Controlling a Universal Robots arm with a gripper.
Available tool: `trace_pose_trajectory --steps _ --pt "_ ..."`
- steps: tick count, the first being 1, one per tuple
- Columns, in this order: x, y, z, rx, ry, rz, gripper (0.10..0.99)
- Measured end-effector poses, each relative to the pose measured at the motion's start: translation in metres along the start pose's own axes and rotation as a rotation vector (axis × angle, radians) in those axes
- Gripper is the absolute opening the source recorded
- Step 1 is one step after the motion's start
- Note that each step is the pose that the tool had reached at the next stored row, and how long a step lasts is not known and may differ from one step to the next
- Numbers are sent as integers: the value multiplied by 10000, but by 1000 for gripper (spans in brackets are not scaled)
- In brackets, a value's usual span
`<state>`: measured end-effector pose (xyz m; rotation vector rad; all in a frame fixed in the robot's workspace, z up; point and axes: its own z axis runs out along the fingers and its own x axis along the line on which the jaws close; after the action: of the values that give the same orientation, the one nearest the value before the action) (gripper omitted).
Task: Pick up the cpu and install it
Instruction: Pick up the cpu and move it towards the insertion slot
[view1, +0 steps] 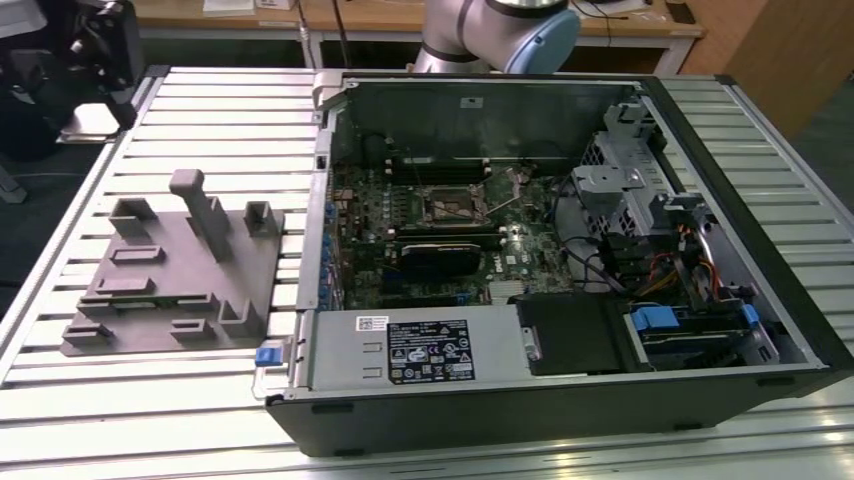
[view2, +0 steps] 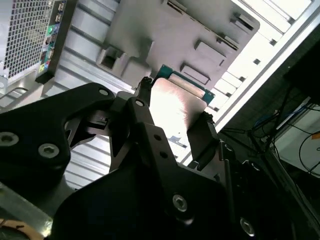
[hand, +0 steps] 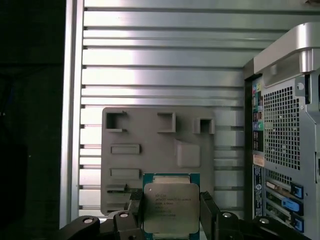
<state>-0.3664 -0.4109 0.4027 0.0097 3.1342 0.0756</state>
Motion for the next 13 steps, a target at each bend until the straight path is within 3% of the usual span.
trace_pose_trajectory --steps 13 --pt "-591 2 36 -1 -1 -2 541"
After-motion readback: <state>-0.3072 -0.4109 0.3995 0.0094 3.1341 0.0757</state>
